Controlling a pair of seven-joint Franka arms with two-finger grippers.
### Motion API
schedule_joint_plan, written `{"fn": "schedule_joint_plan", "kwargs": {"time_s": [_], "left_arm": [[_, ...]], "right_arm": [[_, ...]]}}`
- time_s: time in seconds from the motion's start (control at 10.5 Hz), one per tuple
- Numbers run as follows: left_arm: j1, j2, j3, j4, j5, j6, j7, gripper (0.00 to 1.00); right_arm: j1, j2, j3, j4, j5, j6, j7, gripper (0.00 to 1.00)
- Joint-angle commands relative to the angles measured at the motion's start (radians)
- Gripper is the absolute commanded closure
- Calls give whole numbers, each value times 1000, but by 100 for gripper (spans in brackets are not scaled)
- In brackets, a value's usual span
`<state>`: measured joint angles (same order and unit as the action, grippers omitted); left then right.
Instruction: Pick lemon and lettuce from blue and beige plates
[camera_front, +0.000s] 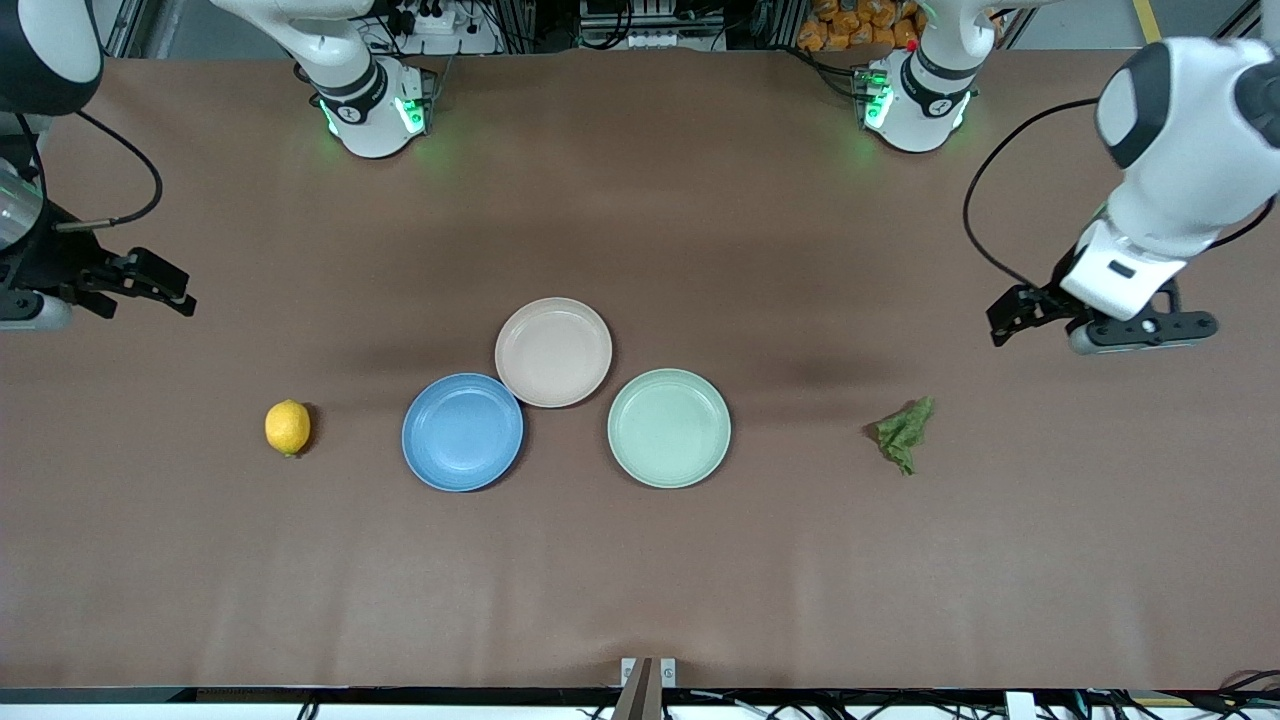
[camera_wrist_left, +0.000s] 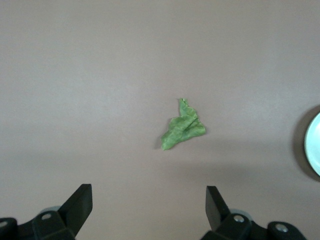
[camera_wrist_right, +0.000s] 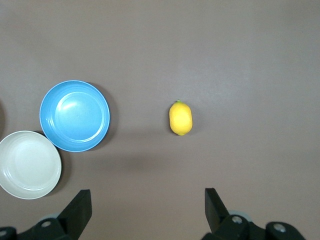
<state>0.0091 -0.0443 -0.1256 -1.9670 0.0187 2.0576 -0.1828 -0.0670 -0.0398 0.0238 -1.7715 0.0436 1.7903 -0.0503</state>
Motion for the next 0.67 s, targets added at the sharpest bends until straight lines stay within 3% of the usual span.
{"fn": "schedule_joint_plan", "kwargs": {"time_s": [0.0, 0.19, 0.57], "left_arm": [[12, 7, -12, 118, 4, -130, 48, 0], [14, 41, -11, 239, -32, -248, 48, 0], [12, 34, -8, 382, -55, -476, 55, 0]], "right_arm": [[19, -6, -5, 42, -2, -46, 7, 0], [25, 1, -11, 84, -8, -95, 9, 0], [53, 24, -33, 168, -17, -156, 15, 0]]}}
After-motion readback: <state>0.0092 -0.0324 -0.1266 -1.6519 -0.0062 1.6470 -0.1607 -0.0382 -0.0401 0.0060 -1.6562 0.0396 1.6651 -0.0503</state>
